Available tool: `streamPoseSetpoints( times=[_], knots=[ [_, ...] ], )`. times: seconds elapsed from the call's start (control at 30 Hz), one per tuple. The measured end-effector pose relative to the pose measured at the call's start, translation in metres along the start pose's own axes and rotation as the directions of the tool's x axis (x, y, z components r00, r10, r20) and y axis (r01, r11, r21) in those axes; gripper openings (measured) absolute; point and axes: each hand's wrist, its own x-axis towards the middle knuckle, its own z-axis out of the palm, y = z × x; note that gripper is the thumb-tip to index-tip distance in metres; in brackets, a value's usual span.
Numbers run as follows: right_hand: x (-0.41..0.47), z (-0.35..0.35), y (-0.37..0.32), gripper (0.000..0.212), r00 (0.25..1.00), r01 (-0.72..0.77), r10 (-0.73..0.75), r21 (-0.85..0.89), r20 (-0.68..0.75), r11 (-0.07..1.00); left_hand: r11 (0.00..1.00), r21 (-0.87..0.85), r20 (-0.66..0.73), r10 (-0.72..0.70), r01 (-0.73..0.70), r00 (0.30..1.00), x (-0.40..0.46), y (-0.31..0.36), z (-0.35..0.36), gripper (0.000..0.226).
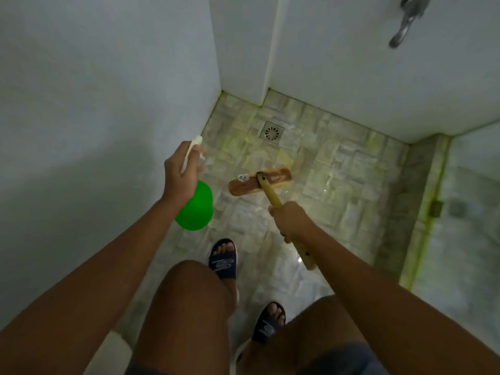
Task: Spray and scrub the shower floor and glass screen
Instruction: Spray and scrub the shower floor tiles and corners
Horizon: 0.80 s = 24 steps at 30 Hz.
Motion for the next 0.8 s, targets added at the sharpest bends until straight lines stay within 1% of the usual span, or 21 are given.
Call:
streamPoseSetpoints(
  times=[0.03,0.1,0.17,0.23,0.33,0.43,0.5,0.63,0.7,0.8],
  knots=[
    [0.022,0.009,0.008,0.029,1.000,-0.011,0.011,0.001,0.003,1.000,1.000,0.016,0.008,-0.009,0.009,1.000,0.003,-0.024,0.009,0.034],
    [0.075,0.032,0.025,0.030,1.000,-0.007,0.007,0.004,0.008,1.000,0.999,0.035,0.024,0.027,-0.027,0.999,0.012,-0.082,0.031,0.038],
    [0.122,0.053,0.041,0.029,1.000,-0.006,0.006,0.017,0.030,1.000,0.993,0.100,0.048,0.059,-0.064,0.997,0.020,-0.137,0.052,0.038],
    [0.156,0.067,0.050,0.028,0.999,-0.001,0.000,0.024,0.044,1.000,0.988,0.126,0.038,0.086,-0.091,0.996,0.026,-0.174,0.068,0.036],
    [0.202,0.076,0.047,0.026,0.998,0.040,-0.039,-0.021,0.049,0.999,0.974,0.175,-0.014,0.145,-0.141,0.989,0.042,-0.219,0.085,0.041],
    [0.229,0.076,0.033,0.028,0.996,0.083,-0.078,-0.097,0.052,0.992,0.957,0.217,-0.048,0.206,-0.191,0.977,0.060,-0.252,0.094,0.053],
    [0.241,0.078,0.027,0.029,0.994,0.106,-0.103,-0.133,0.028,0.985,0.950,0.242,-0.046,0.211,-0.194,0.976,0.068,-0.265,0.099,0.056],
    [0.253,0.087,0.032,0.029,0.996,0.093,-0.091,-0.187,0.019,0.978,0.972,0.172,-0.008,0.165,-0.162,0.986,0.073,-0.276,0.110,0.040],
    [0.256,0.090,0.040,0.029,0.997,0.081,-0.077,-0.187,0.032,0.979,0.979,0.165,-0.030,0.124,-0.117,0.992,0.081,-0.279,0.113,0.042],
    [0.259,0.090,0.052,0.030,0.998,0.059,-0.052,-0.200,0.042,0.978,0.980,0.190,-0.057,0.068,-0.056,0.996,0.094,-0.281,0.116,0.052]
  ],
)
